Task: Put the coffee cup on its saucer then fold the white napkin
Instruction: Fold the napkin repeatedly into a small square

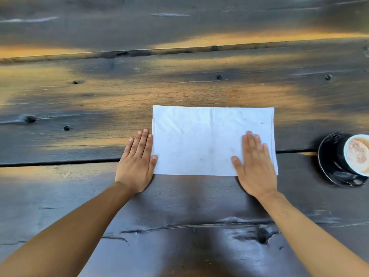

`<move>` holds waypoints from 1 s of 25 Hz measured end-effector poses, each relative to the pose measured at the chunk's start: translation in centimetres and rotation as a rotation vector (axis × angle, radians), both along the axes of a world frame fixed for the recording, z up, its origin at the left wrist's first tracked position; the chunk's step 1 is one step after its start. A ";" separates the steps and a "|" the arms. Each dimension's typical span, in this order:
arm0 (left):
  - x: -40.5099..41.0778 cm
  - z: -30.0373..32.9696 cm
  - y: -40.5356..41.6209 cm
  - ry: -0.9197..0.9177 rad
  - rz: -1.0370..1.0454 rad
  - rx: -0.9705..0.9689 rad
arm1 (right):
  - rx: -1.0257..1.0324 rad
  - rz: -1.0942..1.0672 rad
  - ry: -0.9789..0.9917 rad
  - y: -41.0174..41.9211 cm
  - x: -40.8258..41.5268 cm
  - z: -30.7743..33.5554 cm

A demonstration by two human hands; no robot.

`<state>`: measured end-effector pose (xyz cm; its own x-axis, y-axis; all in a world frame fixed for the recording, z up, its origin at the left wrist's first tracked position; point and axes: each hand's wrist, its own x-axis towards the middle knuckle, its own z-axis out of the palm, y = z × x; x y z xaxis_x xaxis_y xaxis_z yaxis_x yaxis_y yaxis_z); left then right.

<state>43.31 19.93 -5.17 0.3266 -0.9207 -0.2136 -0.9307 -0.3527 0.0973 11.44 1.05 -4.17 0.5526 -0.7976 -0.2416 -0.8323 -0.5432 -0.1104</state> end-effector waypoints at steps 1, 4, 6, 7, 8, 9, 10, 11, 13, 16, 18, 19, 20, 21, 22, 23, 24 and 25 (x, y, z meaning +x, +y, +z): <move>0.0 0.0 0.0 -0.001 -0.001 0.001 | 0.000 -0.013 -0.004 -0.2 -0.7 0.0; 0.0 -0.1 0.1 -0.004 -0.002 0.006 | 0.012 -0.005 -0.022 -0.3 -0.8 -0.2; 0.1 -0.1 0.0 -0.002 -0.007 0.016 | 0.061 -0.018 -0.121 -0.3 -0.8 0.2; 0.2 0.0 0.0 0.009 -0.011 0.020 | 0.060 -0.056 -0.194 -0.3 -1.1 0.8; 0.2 0.2 -0.1 0.036 -0.009 0.018 | 0.012 -0.118 -0.260 -0.3 -1.7 1.5; 0.1 0.5 -0.3 0.080 0.005 0.008 | -0.066 -0.213 -0.306 -0.3 -2.3 2.2; -0.2 0.9 -0.4 0.129 0.045 -0.019 | -0.120 -0.333 -0.331 -0.1 -3.0 2.7; -0.9 1.4 -0.6 0.165 0.107 -0.072 | -0.119 -0.452 -0.341 0.1 -3.5 3.0; -3.6 2.7 -0.9 0.174 0.220 -0.190 | 0.014 -0.612 -0.342 0.8 -4.2 3.1; -10.6 4.3 -2.1 0.181 0.126 -0.308 | 0.196 -0.726 -0.374 1.6 -4.3 4.1; -15.6 5.1 -2.8 0.274 -0.042 -0.350 | 0.323 -0.868 -0.430 2.6 -4.1 4.9; -17.8 5.4 -3.0 0.317 -0.119 -0.358 | 0.408 -0.965 -0.449 3.3 -4.0 5.5; -19.7 5.7 -2.9 0.345 -0.183 -0.350 | 0.487 -1.059 -0.471 4.1 -4.0 5.7; -21.4 5.7 -2.6 0.355 -0.230 -0.336 | 0.574 -1.127 -0.521 5.1 -4.0 5.7; -22.7 5.9 -2.1 0.357 -0.258 -0.317 | 0.655 -1.164 -0.591 6.1 -4.2 5.7; -23.7 5.9 -1.4 0.357 -0.264 -0.303 | 0.768 -1.192 -0.644 7.4 -4.3 6.1; -24.5 6.0 -0.7 0.365 -0.252 -0.300 | 0.898 -1.217 -0.683 8.8 -4.4 6.6; -24.9 6.0 0.1 0.381 -0.233 -0.316 | 1.017 -1.227 -0.674 10.0 -4.6 7.3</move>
<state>18.38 20.07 0.82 0.0596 -0.9980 0.0220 -0.8588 -0.0400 0.5108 6.80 11.07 3.08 -0.0038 -0.4841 -0.8750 -0.3410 0.8232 -0.4540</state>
